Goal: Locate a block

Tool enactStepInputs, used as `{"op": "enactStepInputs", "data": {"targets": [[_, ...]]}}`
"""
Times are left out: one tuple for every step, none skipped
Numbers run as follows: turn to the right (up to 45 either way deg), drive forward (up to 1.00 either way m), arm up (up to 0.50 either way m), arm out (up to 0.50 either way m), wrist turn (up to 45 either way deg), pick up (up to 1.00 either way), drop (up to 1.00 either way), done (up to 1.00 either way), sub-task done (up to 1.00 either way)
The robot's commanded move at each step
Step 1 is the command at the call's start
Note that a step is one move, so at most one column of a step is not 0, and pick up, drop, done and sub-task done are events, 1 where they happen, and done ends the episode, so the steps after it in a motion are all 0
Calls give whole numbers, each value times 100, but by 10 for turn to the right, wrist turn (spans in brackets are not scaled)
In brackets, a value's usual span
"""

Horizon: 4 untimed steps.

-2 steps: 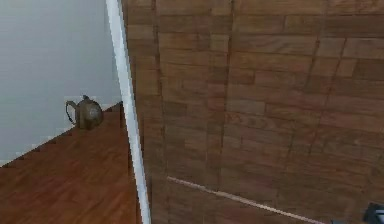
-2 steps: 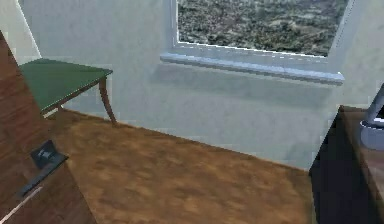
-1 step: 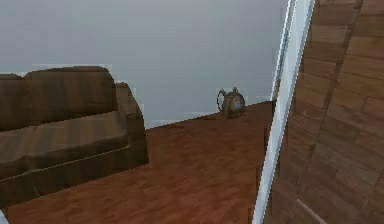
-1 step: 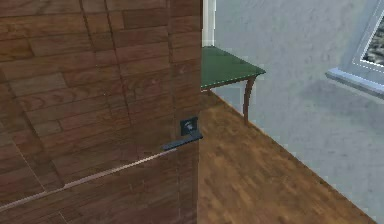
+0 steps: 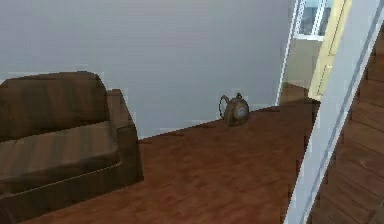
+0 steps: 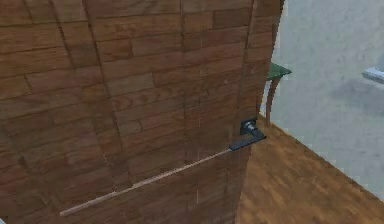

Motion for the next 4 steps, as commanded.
{"op": "enactStepInputs", "data": {"targets": [[-450,0,0,0,0,0,0,0,0],[0,70,0,0,0,0,0,0,0],[-450,0,0,0,0,0,0,0,0],[-60,0,0,0,0,0,0,0,0]]}}
